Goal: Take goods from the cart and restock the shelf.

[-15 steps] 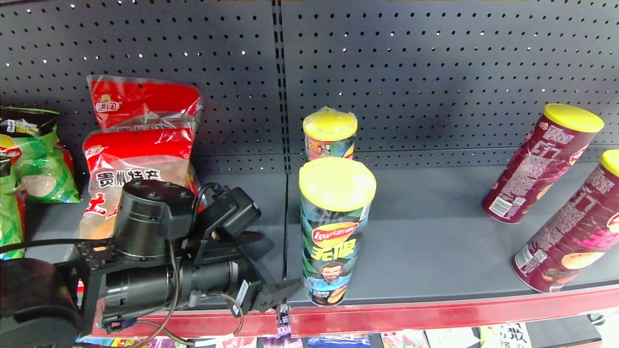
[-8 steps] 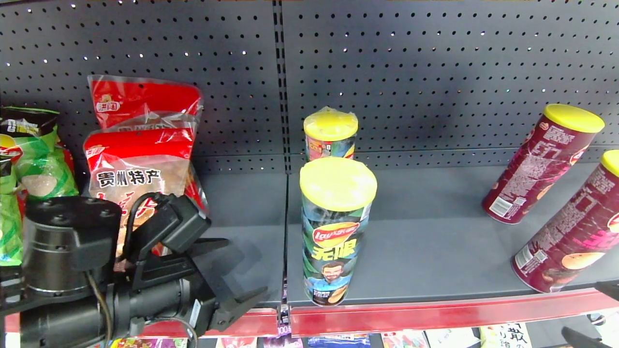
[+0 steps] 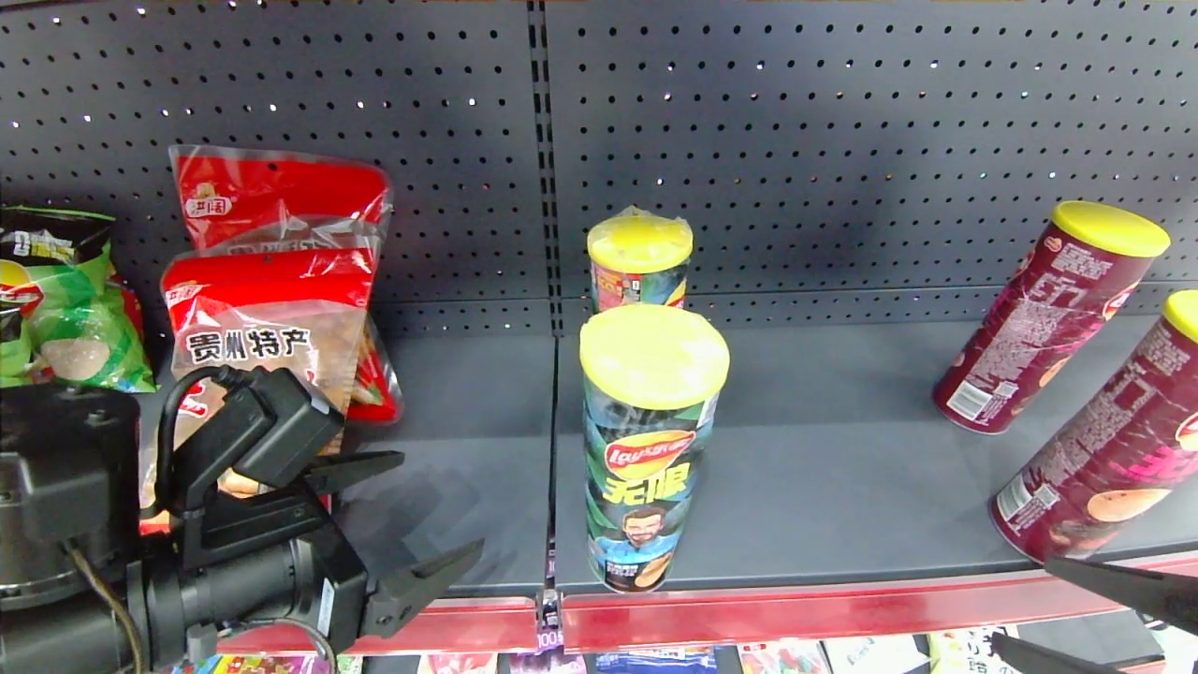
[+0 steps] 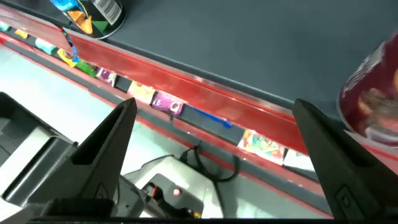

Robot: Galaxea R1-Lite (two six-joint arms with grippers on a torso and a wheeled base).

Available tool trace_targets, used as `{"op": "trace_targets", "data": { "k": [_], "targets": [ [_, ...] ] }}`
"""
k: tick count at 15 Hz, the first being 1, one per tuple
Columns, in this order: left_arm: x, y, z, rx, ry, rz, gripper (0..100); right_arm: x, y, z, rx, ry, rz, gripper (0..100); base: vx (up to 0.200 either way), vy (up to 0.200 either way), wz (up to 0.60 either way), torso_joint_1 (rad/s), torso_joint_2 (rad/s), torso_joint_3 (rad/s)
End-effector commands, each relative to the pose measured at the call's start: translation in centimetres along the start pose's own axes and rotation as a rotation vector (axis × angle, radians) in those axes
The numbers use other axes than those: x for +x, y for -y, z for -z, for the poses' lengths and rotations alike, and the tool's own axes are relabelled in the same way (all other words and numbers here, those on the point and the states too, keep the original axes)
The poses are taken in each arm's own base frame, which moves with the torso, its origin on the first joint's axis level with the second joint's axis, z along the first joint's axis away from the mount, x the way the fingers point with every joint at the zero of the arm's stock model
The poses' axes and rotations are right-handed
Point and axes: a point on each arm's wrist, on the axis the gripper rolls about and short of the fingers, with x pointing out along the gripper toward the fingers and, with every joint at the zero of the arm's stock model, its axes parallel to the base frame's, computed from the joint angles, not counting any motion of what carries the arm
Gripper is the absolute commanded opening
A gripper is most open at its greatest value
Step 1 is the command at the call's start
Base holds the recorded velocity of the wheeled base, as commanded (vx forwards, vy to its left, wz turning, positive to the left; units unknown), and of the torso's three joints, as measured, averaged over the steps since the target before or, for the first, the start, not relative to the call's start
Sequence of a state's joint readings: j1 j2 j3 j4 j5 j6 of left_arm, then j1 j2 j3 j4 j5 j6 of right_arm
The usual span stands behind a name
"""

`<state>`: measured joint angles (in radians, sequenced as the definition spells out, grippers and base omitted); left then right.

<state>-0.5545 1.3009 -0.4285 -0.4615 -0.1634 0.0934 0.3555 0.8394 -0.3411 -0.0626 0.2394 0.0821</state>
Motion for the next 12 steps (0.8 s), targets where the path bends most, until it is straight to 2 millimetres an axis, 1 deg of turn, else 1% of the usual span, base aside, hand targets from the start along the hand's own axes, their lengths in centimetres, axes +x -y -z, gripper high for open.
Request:
{"op": "trace_targets", "data": {
  "k": [1, 4, 6, 8, 12],
  "targets": [
    [0.0, 0.0, -0.1, 0.001, 0.004, 0.000, 100, 0.4, 0.1, 0.0, 0.010, -0.020, -0.003, 100, 0.000, 0.000, 0.00, 0.000, 0.00, 0.000],
    [0.1, 0.0, -0.1, 0.000, 0.003, 0.000, 100, 1.0, 0.2, 0.2, 0.014, -0.015, -0.002, 100, 0.000, 0.000, 0.00, 0.000, 0.00, 0.000],
    [0.1, 0.0, -0.2, 0.001, 0.004, 0.000, 100, 2.0, 0.5, 0.2, 0.003, 0.000, 0.006, 100, 0.000, 0.000, 0.00, 0.000, 0.00, 0.000],
    [0.0, 0.0, -0.2, -0.001, 0.006, 0.000, 100, 2.8, 0.7, -0.2, -0.001, 0.008, 0.022, 100, 0.000, 0.000, 0.00, 0.000, 0.00, 0.000],
    [0.1, 0.0, -0.2, -0.001, 0.003, 0.000, 100, 2.9, 0.5, 0.1, -0.026, -0.003, 0.008, 100, 0.000, 0.000, 0.00, 0.000, 0.00, 0.000]
  ]
}}
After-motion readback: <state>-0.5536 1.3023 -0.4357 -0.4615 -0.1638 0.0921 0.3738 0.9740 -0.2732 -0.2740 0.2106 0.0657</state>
